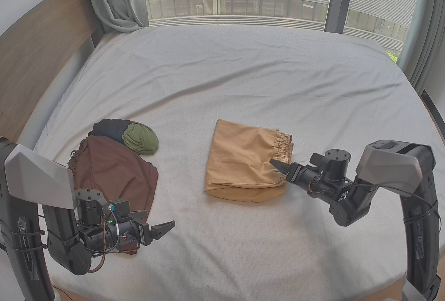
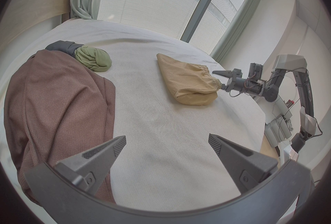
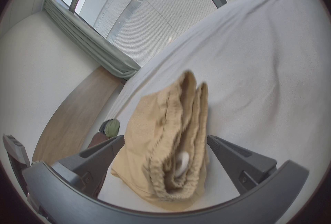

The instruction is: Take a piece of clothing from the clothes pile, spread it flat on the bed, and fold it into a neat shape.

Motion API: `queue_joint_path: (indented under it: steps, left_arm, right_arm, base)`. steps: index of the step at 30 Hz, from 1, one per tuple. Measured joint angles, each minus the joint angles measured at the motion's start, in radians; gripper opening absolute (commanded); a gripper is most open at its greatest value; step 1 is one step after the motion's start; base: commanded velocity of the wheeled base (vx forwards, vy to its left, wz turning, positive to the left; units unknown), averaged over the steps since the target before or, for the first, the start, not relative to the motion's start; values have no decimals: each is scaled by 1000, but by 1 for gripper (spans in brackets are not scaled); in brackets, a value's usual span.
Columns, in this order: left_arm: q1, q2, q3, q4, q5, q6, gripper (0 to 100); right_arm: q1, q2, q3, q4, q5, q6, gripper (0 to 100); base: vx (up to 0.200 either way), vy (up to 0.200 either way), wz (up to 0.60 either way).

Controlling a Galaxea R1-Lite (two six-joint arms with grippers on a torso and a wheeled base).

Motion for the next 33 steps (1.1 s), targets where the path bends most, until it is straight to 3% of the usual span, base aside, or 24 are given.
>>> queue_joint_path:
  steps: [8, 14, 26, 33]
  left_arm:
    - [0, -3, -1, 0, 0, 0, 100]
    - [0, -3, -2, 0, 0, 0, 100]
    - [0, -3, -3, 0, 0, 0, 100]
    - [0, -3, -1, 0, 0, 0, 100]
  right_arm:
    - [-45, -151, 33, 52, 0, -5, 100]
    - [-16, -196, -11, 74, 2, -5, 100]
    - [47, -90, -115, 108, -2, -10, 100]
    - [38, 1, -126, 94, -4, -34, 100]
  base:
    - [0, 0, 0]
    - [0, 0, 0]
    - [0, 0, 0]
    - [0, 0, 0]
